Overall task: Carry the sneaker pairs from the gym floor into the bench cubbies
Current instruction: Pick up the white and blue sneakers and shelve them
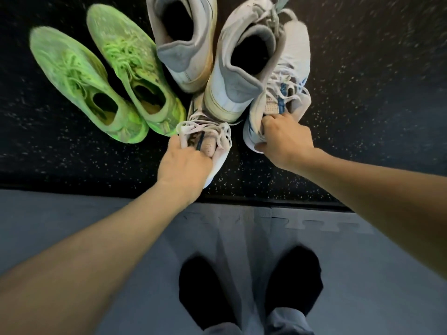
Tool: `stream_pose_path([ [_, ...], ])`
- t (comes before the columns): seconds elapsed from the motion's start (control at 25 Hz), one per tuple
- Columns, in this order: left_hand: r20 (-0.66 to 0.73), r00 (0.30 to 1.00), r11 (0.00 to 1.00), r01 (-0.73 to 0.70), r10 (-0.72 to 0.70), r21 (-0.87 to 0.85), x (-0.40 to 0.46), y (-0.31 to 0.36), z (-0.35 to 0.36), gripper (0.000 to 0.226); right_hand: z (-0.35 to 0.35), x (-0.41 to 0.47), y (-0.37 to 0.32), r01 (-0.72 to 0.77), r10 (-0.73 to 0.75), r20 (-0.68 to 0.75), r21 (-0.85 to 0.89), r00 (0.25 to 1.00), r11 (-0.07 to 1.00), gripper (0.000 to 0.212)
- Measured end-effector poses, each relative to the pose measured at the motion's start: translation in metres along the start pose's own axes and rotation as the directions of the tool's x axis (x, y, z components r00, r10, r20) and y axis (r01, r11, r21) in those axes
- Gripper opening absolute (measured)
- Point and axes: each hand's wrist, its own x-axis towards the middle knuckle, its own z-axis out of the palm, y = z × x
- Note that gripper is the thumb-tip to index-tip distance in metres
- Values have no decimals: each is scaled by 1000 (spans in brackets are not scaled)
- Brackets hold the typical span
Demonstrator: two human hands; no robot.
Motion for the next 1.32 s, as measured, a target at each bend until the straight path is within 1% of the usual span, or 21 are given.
stream_pose_path([
  [0.08, -21, 999, 999, -26, 25, -30, -5, -1, -6, 17, -5, -8, -1, 11, -11, -13, 0, 1000, 1000, 32],
  [0.24, -48, 998, 982, -43, 35, -182, -25, -7, -33, 24, -24, -37, -9, 14, -13, -13, 118, 1000, 993, 25],
  [0.32, -35, 999, 967, -47, 39, -250, -36, -12, -57, 19, -43, -52, -13, -4, 8, -29, 145, 1000, 989, 26],
  [0.4, -4, 998, 949, -56, 57, -312, -49, -18, -86, 13, -71, -66, -15, -10, 19, -54, 157, 998, 987, 27],
  [0.56, 46, 994, 922, -73, 97, -381, -82, -20, -149, 24, -142, -89, -13, 15, 7, -132, 164, 991, 986, 29],
  [0.8, -6, 998, 899, -55, 57, -434, -142, -47, -250, 39, -259, -121, -18, 35, 5, -269, 144, 963, 989, 27],
  [0.88, -49, 997, 899, -68, 52, -433, -164, -58, -283, 35, -300, -134, -23, 51, -4, -312, 140, 950, 989, 25],
  [0.96, -106, 994, 888, -78, 34, -453, -186, -72, -318, 25, -341, -147, -29, 76, -23, -350, 138, 936, 988, 22],
  [1.08, -245, 969, 902, -85, -24, -423, -226, -94, -385, 20, -410, -174, -40, 107, -55, -414, 103, 909, 989, 23],
  [1.2, -416, 906, 927, -89, -77, -364, -267, -112, -462, 24, -486, -203, -55, 130, -91, -478, 50, 873, 990, 26],
  [1.28, -518, 850, 940, -94, -96, -328, -294, -120, -512, 16, -539, -220, -69, 143, -112, -526, 19, 843, 990, 30],
  [1.32, -572, 814, 945, -102, -101, -311, -310, -125, -539, 17, -570, -229, -75, 150, -120, -552, 9, 825, 989, 31],
])
